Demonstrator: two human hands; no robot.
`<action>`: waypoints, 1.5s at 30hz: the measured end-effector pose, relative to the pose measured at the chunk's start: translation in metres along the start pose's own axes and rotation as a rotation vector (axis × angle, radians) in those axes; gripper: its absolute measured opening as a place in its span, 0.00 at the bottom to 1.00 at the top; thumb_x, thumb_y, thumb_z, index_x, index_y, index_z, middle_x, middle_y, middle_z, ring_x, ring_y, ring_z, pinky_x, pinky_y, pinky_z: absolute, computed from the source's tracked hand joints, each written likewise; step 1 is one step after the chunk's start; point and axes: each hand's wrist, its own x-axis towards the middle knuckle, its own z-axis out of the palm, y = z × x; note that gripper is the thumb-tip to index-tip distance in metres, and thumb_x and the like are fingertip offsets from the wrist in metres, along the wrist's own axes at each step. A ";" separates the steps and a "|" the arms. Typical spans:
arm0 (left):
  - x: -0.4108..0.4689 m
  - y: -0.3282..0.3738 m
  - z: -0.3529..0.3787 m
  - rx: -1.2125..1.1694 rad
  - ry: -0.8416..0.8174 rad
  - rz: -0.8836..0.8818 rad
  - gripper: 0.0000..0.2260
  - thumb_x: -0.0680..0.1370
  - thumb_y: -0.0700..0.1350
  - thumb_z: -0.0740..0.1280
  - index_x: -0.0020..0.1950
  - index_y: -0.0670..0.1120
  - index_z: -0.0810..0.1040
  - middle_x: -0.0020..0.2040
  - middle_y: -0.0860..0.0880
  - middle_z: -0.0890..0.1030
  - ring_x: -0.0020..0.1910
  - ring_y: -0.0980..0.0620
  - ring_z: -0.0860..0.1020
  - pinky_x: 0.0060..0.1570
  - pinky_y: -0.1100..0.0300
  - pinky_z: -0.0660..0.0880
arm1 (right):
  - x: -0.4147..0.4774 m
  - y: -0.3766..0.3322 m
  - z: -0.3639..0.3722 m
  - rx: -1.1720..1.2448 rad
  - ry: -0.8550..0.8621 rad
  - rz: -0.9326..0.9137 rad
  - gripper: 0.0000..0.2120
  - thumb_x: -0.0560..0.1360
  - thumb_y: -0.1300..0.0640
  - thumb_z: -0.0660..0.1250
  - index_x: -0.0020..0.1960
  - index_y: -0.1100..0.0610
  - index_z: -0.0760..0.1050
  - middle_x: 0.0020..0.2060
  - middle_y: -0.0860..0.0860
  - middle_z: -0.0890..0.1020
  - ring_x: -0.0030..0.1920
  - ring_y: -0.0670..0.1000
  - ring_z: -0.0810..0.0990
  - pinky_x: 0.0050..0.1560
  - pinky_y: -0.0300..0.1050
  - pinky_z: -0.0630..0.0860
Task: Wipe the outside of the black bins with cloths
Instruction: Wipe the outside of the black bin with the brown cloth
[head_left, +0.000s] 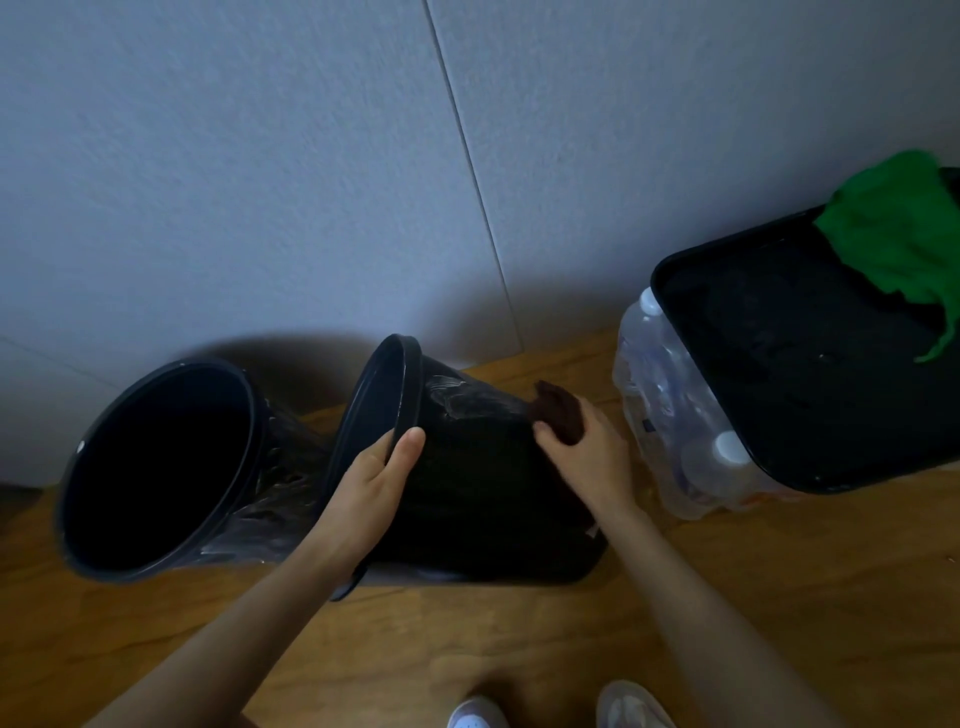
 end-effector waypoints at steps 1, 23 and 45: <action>0.000 0.000 -0.001 -0.010 0.006 -0.011 0.12 0.81 0.50 0.54 0.49 0.50 0.77 0.46 0.50 0.81 0.46 0.58 0.80 0.40 0.70 0.74 | -0.002 0.012 -0.002 0.053 0.024 0.045 0.20 0.70 0.42 0.65 0.61 0.43 0.70 0.56 0.44 0.76 0.59 0.48 0.75 0.60 0.53 0.73; -0.006 -0.010 -0.006 0.139 -0.053 0.062 0.22 0.73 0.60 0.57 0.49 0.43 0.77 0.46 0.33 0.78 0.48 0.35 0.77 0.47 0.48 0.74 | -0.025 -0.077 0.037 0.154 0.050 -0.296 0.24 0.71 0.52 0.69 0.66 0.51 0.70 0.63 0.48 0.72 0.65 0.48 0.69 0.65 0.45 0.67; -0.003 -0.015 -0.013 0.149 -0.040 0.073 0.19 0.77 0.56 0.55 0.49 0.43 0.77 0.46 0.39 0.80 0.47 0.45 0.79 0.49 0.55 0.76 | -0.022 -0.089 0.048 0.127 0.078 -0.263 0.23 0.73 0.51 0.67 0.66 0.52 0.69 0.64 0.51 0.71 0.65 0.51 0.68 0.66 0.45 0.65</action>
